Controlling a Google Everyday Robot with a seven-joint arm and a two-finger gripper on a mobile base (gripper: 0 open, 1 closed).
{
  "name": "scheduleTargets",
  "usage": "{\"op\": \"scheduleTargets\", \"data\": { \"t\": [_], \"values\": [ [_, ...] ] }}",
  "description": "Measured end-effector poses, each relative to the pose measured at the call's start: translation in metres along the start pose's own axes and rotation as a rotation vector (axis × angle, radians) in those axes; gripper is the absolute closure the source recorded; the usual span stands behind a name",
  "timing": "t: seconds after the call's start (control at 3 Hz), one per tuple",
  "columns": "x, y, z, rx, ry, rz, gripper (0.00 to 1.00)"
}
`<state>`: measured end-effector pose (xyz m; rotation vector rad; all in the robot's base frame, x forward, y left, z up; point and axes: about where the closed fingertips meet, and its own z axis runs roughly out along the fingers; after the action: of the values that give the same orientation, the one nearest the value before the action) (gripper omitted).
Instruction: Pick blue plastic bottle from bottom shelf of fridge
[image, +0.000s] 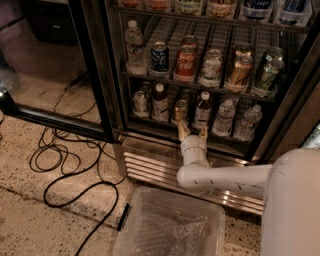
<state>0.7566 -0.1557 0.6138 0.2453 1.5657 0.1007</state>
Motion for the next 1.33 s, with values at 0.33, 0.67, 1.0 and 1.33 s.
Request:
{"op": "scheduleTargets", "data": {
  "t": [0.33,0.67,1.0,1.33],
  "values": [
    [0.004,0.004,0.003,-0.003,-0.010,-0.035,0.34],
    [0.007,-0.001,0.008,0.016,-0.025,-0.086,0.33],
    [0.007,-0.010,0.013,0.043,-0.038,-0.127,0.34],
    [-0.001,-0.017,0.019,0.066,-0.070,-0.169,0.33]
  ]
}}
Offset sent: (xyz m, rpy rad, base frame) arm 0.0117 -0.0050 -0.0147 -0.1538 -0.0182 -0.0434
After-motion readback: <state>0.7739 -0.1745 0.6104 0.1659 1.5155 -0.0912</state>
